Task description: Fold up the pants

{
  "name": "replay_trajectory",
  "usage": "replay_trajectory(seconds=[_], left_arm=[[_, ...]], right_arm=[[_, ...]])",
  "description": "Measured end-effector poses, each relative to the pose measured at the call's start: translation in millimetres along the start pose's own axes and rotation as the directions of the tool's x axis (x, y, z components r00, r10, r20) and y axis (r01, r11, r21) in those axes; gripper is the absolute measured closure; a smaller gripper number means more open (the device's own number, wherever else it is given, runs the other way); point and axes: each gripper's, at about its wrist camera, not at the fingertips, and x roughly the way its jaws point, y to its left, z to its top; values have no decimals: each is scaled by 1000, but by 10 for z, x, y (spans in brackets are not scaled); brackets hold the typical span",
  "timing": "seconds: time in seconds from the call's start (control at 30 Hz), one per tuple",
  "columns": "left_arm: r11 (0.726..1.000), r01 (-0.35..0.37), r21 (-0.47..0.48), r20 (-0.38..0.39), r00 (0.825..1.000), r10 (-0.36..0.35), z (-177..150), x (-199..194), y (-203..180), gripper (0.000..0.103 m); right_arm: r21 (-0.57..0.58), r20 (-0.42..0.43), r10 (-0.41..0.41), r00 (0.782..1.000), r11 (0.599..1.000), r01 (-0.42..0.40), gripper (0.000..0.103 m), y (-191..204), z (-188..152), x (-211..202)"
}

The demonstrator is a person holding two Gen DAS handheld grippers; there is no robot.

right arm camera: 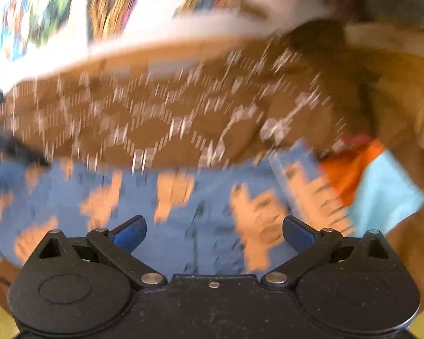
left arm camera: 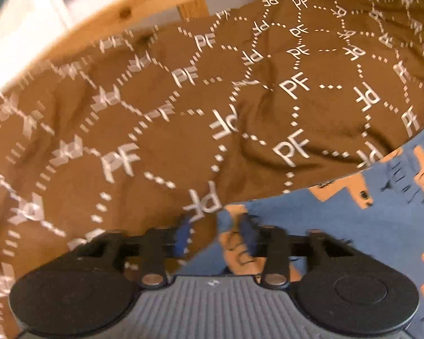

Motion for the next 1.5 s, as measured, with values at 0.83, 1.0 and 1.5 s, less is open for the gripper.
replay_trajectory(seconds=[0.83,1.0,1.5], left_arm=[[804,448,391,100,848,-521,1341,-5,-2642,12],[825,418,380,102,868,-487,1316,-76,-2579,14],[813,475,337,76,847,-526,1311,5,-2640,4]], right_arm=[[-47,-60,-12,998,999,9,1,-346,-337,-319],[-35,-69,-11,998,999,9,1,-356,-313,-294],[326,-119,58,991,945,-17,27,-654,-144,-240]])
